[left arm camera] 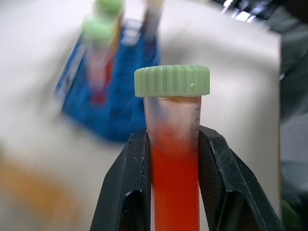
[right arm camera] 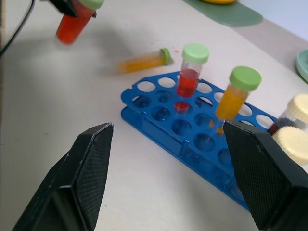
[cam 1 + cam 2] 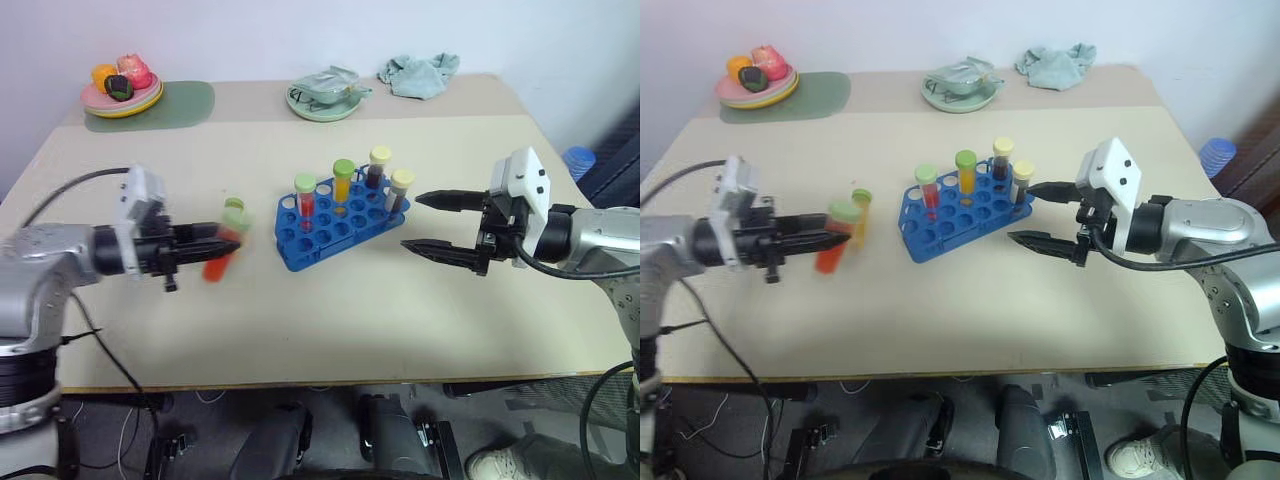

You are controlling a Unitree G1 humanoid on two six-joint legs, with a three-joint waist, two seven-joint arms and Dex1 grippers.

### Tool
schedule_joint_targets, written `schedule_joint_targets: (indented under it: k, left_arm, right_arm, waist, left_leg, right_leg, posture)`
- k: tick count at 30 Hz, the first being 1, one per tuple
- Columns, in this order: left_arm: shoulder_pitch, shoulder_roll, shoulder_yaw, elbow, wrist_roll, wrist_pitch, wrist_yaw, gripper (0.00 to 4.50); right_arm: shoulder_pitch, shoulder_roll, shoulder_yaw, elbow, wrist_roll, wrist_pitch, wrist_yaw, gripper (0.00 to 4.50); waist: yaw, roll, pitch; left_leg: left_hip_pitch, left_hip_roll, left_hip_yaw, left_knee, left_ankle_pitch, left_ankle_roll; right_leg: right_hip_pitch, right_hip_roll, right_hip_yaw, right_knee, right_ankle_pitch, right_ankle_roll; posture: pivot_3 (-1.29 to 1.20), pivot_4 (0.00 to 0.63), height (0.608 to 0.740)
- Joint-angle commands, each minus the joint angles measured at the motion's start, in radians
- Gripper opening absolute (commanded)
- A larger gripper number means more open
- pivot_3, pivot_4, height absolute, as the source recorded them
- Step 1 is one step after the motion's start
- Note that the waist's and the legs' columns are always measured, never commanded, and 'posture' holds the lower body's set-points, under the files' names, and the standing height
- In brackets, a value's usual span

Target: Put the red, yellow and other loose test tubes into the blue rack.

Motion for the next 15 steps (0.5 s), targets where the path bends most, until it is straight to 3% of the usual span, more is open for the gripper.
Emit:
schedule_joint_targets:
  k: [1,3,10,15]
  left_arm:
    - [-0.055,-0.064,-0.034,-0.022,-0.044,-0.054,0.047,0.72]
    - [-0.095,-0.089,-0.057,-0.001,-0.055,-0.041,0.071,0.72]
    - [-0.276,-0.335,-0.196,0.217,0.041,-0.24,0.18,0.72]
    - [-0.292,-0.356,-0.2,0.275,0.031,-0.279,0.18,0.72]
  right_arm:
    - [0.026,-0.007,-0.065,-0.075,0.037,0.021,-0.033,3.71]
    - [0.039,-0.009,-0.078,-0.094,0.049,0.037,-0.051,3.71]
    - [0.161,-0.009,-0.2,-0.236,0.089,0.095,-0.164,3.71]
    - [0.214,-0.008,-0.25,-0.304,0.135,0.124,-0.222,3.71]
  waist:
    - [0.005,0.0,0.0]
    - [0.007,0.0,0.0]
    - [0.009,-0.001,-0.001]
    - [-0.003,-0.001,-0.001]
  left_leg:
    - [-0.001,0.0,0.0,0.0,0.0,0.0]
    - [-0.002,0.0,0.001,0.0,0.0,0.0]
    - [-0.002,0.0,0.001,0.002,0.0,0.0]
    - [-0.001,0.001,0.002,0.0,0.0,0.0]
  right_leg:
    - [-0.001,0.0,0.0,0.0,0.0,0.0]
    - [-0.002,0.0,0.0,0.0,0.0,0.0]
    - [0.0,0.0,0.0,-0.001,0.0,0.0]
    - [-0.003,0.001,0.001,0.0,0.0,0.0]
  posture:
    - [0.0,0.15,0.74]
    - [0.0,0.15,0.74]
    - [0.0,0.15,0.74]
    - [0.0,0.15,0.74]
